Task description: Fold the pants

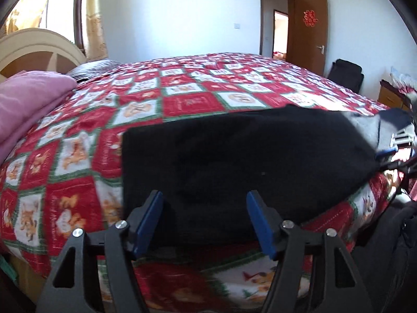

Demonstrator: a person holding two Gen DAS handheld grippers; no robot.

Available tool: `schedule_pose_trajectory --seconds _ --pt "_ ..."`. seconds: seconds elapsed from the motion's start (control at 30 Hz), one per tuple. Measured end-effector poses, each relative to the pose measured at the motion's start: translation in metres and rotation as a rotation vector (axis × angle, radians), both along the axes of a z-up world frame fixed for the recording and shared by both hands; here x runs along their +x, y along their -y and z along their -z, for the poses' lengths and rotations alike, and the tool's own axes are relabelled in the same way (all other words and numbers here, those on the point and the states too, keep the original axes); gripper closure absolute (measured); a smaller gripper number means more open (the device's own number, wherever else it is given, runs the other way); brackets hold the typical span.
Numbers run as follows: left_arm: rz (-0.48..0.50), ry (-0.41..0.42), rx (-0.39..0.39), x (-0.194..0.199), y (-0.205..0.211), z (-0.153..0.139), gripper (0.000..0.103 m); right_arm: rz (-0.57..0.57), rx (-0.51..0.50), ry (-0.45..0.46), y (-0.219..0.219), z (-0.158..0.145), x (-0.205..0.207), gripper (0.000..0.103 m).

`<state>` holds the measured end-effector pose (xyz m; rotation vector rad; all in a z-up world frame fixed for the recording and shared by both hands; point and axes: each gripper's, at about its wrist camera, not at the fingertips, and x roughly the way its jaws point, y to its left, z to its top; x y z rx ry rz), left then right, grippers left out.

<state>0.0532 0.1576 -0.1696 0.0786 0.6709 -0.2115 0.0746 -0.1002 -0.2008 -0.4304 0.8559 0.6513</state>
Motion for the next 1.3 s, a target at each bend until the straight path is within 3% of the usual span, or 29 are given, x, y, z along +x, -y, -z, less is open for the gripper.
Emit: schedule_pose_trajectory --seconds 0.2,0.57,0.8,1.0,1.3 --pt "0.120 0.012 -0.012 0.005 0.042 -0.028 0.034 0.242 0.079 0.038 0.088 -0.029 0.006 0.076" --pt "0.504 0.016 0.036 0.025 0.208 -0.050 0.034 0.887 0.306 0.125 0.293 -0.078 -0.012 0.075" --pt "0.704 -0.002 0.106 0.020 0.296 -0.047 0.034 1.098 0.403 0.224 0.352 -0.087 -0.045 0.075" --pt "0.776 -0.040 0.119 0.013 0.332 -0.033 0.034 1.212 0.423 0.247 0.404 -0.082 -0.069 0.076" --pt "0.774 -0.090 0.143 0.012 0.341 -0.010 0.034 1.109 0.404 0.199 0.404 -0.063 -0.059 0.076"
